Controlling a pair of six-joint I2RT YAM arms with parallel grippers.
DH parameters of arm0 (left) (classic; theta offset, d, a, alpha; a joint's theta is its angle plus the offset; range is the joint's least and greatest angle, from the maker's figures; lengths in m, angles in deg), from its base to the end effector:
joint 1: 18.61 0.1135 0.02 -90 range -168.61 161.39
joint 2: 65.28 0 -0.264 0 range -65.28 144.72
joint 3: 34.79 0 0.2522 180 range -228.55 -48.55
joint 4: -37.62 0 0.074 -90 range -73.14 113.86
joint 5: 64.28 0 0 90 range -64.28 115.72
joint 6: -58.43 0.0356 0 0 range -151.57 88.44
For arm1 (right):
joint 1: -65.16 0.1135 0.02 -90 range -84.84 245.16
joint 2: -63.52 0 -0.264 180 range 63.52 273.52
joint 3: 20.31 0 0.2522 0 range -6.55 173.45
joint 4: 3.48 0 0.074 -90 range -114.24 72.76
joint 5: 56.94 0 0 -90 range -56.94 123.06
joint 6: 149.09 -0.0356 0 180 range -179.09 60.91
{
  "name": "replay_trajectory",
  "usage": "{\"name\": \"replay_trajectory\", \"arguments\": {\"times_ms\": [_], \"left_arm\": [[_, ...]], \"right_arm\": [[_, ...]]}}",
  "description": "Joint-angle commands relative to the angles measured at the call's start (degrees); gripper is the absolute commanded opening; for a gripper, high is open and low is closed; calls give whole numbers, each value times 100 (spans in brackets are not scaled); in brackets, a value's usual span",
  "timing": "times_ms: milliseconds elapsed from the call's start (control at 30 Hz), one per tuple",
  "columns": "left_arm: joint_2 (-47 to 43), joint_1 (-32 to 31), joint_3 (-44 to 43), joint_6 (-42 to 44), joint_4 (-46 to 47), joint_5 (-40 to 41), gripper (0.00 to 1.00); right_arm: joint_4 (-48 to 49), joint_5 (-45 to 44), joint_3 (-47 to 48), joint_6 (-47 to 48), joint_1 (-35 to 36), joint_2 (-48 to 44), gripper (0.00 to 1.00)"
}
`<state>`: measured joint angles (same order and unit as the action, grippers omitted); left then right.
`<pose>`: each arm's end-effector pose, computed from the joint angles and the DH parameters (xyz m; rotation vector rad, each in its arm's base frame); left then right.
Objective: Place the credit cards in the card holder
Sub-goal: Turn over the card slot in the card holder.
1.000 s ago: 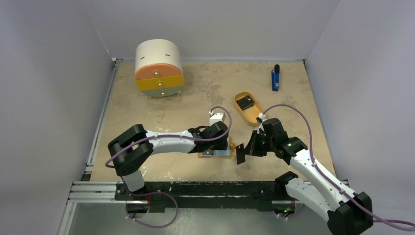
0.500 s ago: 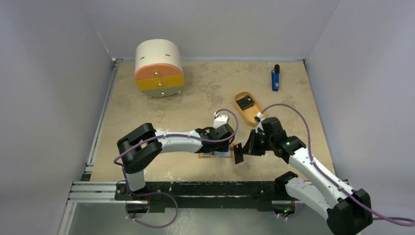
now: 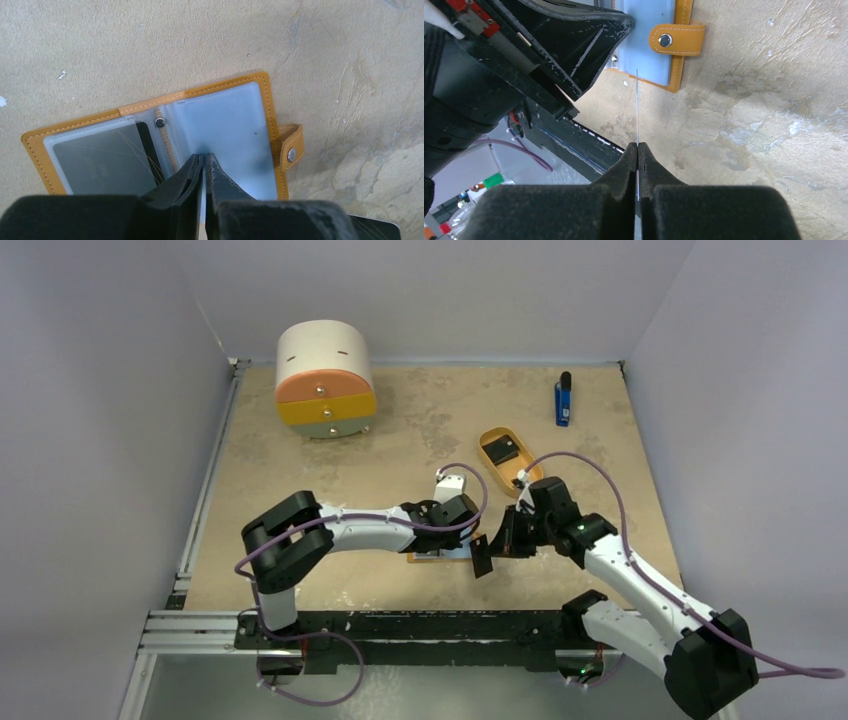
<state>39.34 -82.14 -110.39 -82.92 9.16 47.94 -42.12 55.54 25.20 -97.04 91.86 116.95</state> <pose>0.1746 -0.3204 0.1564 0.1226 2.4969 -0.3498 0.1601 0.0957 0.2132 0.0487 2.5411 0.9652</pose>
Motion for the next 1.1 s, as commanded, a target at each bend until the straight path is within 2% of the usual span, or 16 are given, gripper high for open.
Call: {"name": "replay_trajectory", "arguments": {"times_ms": [0,133,233,500,667,1067], "left_arm": [[-203,-27,113,14,-52,37,10],[-793,-28,95,-6,-117,74,25],[-1191,-28,72,18,-281,175,29],[-1522,-19,594,-87,-630,611,29],[-1373,-19,933,-153,-480,681,27],[-1060,-19,1069,-172,-349,643,25]], "right_arm": [[217,184,-61,99,37,174,0],[387,79,-176,41,37,275,0],[591,162,-280,-15,39,435,0],[708,32,-337,-101,39,587,0],[537,-174,-336,-120,38,398,0],[617,-200,-433,-125,37,516,0]]}}
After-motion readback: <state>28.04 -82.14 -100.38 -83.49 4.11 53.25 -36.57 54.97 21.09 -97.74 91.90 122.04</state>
